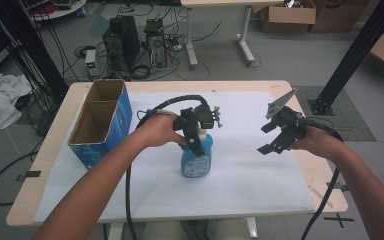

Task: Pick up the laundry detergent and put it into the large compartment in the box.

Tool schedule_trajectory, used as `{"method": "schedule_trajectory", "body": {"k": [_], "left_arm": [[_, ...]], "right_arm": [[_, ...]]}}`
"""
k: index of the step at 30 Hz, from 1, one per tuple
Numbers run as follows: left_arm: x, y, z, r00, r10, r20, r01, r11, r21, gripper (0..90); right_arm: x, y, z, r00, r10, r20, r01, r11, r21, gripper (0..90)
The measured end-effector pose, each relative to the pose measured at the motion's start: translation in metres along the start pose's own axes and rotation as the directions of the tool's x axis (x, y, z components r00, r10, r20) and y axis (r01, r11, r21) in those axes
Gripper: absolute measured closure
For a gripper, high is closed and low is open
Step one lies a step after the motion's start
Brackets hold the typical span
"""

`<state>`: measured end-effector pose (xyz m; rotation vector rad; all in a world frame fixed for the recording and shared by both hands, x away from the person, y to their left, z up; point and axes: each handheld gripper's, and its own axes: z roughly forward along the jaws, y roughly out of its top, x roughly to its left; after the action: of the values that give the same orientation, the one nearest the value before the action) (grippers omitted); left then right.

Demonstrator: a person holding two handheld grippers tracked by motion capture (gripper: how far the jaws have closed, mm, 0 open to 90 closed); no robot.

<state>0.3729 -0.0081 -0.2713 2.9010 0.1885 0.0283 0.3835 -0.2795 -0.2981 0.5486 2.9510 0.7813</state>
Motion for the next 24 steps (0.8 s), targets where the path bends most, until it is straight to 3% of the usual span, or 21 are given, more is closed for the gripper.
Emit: {"method": "schedule_trajectory", "body": {"k": [2,4,10,17,18,19,20,21,24], "left_arm": [[0.000,-0.001,-0.005,0.9998,-0.017,-0.012,0.017,0.9998,0.008,37.9],[0.001,-0.001,-0.013,0.9963,-0.081,-0.027,0.082,0.9967,0.006,37.9],[-0.001,0.001,-0.026,0.9885,-0.134,-0.070,0.134,0.9909,-0.003,37.9],[-0.002,0.002,-0.042,0.9787,-0.185,-0.089,0.186,0.9826,-0.002,38.0],[-0.002,0.003,-0.049,0.9734,-0.207,-0.098,0.208,0.9782,-0.006,37.9],[-0.002,0.003,-0.049,0.9734,-0.207,-0.098,0.208,0.9782,-0.006,37.9],[-0.001,0.003,-0.056,0.9666,-0.233,-0.107,0.232,0.9725,-0.016,37.9],[-0.001,0.003,-0.056,0.9666,-0.233,-0.107,0.232,0.9725,-0.016,38.0],[0.000,0.004,-0.069,0.9566,-0.264,-0.124,0.263,0.9645,-0.027,38.0]], "right_arm": [[0.000,0.000,0.000,1.0000,-0.001,0.000,0.001,1.000,0.000,16.0],[0.001,0.001,0.000,1.0000,-0.003,-0.003,0.003,1.000,0.002,16.0],[0.003,0.002,0.001,1.0000,-0.003,-0.006,0.003,1.000,0.005,16.1],[0.004,0.002,0.000,0.9999,-0.008,-0.006,0.008,1.000,0.006,16.0],[0.004,0.001,-0.001,1.0000,-0.002,-0.006,0.002,1.000,0.004,16.0],[0.004,0.001,-0.001,0.9999,-0.010,-0.005,0.010,1.000,0.003,16.1],[0.004,0.001,-0.001,1.0000,-0.004,-0.006,0.004,1.000,0.002,16.0],[0.004,0.001,-0.001,1.0000,-0.004,-0.006,0.004,1.000,0.002,16.0],[0.004,0.001,-0.002,0.9999,-0.011,-0.007,0.011,1.000,0.002,16.0]]}}
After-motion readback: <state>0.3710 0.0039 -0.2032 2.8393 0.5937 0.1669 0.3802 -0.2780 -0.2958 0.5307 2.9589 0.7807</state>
